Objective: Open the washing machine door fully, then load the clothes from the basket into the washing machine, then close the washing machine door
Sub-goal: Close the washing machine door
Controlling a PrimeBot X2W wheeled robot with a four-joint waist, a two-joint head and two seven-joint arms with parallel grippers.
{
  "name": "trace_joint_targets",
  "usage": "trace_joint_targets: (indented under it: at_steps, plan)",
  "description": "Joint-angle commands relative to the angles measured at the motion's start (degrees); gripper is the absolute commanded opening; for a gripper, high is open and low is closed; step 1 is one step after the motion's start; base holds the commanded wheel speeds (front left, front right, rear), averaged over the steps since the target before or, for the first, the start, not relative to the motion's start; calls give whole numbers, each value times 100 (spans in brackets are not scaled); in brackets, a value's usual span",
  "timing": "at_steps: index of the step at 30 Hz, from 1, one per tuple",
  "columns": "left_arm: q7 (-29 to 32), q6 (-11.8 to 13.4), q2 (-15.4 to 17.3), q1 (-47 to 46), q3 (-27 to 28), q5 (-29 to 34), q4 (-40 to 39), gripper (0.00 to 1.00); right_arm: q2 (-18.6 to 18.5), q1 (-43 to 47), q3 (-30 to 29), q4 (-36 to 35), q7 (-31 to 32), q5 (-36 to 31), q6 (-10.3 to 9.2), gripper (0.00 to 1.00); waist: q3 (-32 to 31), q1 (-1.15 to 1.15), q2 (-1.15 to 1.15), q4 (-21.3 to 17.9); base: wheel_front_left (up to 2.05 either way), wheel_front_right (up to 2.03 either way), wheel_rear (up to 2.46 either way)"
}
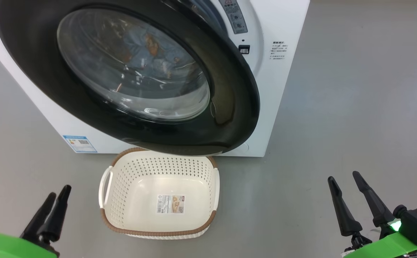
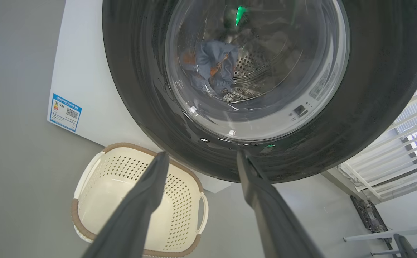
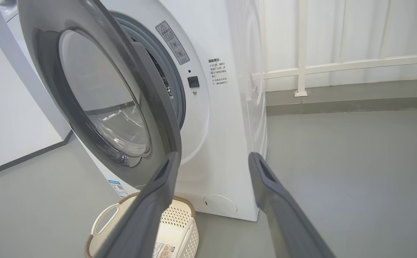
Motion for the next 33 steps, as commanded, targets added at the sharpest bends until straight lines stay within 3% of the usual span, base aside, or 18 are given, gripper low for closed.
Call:
trace_joint_targets:
  at_steps: [1, 5, 12, 22, 33]
  plan:
    - [-326, -18, 288, -86, 133, 186, -16, 100, -98, 59, 107, -121, -27, 68, 9, 100, -40, 0, 0, -14, 0, 0, 0]
    - [-949, -18, 328, 27, -259, 541, 250, 100, -112, 166, 59, -123, -27, 86, 9, 100, -156, 0, 0, -30, 0, 0, 0]
    - [-1197, -18, 158, 41, -323, 1094, 645, 100, -152, 312, -14, -147, -27, 129, 9, 100, -250, 0, 0, -16, 0, 0, 0]
    - [-1205, -18, -780, 365, 844, 3150, 800, 100, -168, 412, -45, -171, -27, 162, 9, 100, -336, 0, 0, -5, 0, 0, 0]
    - [-1205, -18, -1466, 727, 1800, 5066, 593, 100, -161, 457, -35, -139, -27, 191, 9, 100, -397, 0, 0, -60, 0, 0, 0]
